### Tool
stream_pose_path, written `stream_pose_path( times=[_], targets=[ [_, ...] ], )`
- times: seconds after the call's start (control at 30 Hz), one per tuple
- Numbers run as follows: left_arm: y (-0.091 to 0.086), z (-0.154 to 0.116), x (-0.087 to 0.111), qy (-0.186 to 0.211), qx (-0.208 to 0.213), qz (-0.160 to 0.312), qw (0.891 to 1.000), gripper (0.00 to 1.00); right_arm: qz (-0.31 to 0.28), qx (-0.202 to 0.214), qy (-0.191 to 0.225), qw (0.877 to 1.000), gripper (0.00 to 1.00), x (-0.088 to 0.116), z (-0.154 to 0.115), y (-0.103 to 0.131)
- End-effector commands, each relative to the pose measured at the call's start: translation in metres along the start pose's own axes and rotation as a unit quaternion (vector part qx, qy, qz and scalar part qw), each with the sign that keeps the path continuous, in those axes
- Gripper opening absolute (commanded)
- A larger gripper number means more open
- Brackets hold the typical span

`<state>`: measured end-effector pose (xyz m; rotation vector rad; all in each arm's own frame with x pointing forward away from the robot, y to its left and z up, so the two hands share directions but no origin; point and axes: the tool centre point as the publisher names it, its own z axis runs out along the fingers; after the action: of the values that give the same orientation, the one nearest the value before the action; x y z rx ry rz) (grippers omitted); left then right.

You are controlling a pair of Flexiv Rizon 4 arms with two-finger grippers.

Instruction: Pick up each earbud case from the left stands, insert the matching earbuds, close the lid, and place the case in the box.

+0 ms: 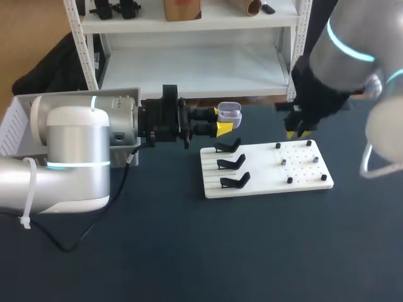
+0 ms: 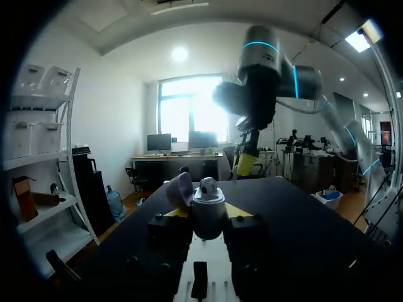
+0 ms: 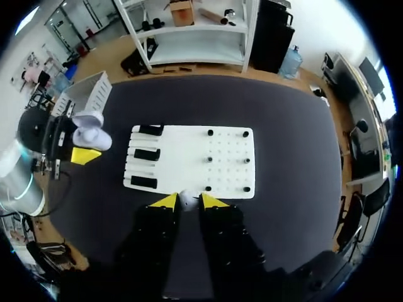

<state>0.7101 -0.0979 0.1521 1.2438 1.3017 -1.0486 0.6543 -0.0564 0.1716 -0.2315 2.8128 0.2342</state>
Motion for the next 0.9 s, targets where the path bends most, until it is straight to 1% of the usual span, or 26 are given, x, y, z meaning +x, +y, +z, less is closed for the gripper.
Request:
stream_pose_path(
  times=[0.03,0.5,0.53,0.6,0.63,0.7,0.73,0.8,0.9],
  targets=[
    [0.0,0.0,0.0,-0.001,-0.001,0.0,1.0,0.0,-0.002,-0.013,0.008,1.0,0.0,0.003,-0.044,0.005],
    [0.0,0.0,0.0,-0.001,-0.001,0.0,1.0,0.0,-0.002,-0.013,0.008,1.0,0.0,0.003,-0.044,0.005],
    [0.0,0.0,0.0,-0.001,-0.001,0.0,1.0,0.0,-0.016,-0.005,0.008,1.0,0.0,0.003,-0.046,0.016],
    [0.0,0.0,0.0,-0.001,-0.001,0.0,1.0,0.0,-0.026,-0.003,0.011,1.0,0.0,0.001,-0.05,0.034],
    [0.0,0.0,0.0,-0.001,-0.001,0.0,1.0,0.0,-0.033,0.008,0.011,0.999,0.0,-0.001,-0.053,0.041],
    [0.0,0.0,0.0,-0.001,-0.001,0.0,1.0,0.0,-0.039,0.006,0.022,0.999,0.0,-0.003,-0.056,0.056],
    [0.0,0.0,0.0,-0.001,-0.001,0.0,1.0,0.0,-0.047,0.009,0.02,0.999,0.0,-0.005,-0.057,0.064],
    [0.0,0.0,0.0,-0.001,-0.001,0.0,1.0,0.0,-0.058,0.004,0.028,0.998,0.0,-0.006,-0.06,0.077],
    [0.0,0.0,0.0,-0.001,-0.001,0.0,1.0,0.0,-0.062,0.003,0.027,0.998,0.0,-0.013,-0.062,0.091]
  ],
)
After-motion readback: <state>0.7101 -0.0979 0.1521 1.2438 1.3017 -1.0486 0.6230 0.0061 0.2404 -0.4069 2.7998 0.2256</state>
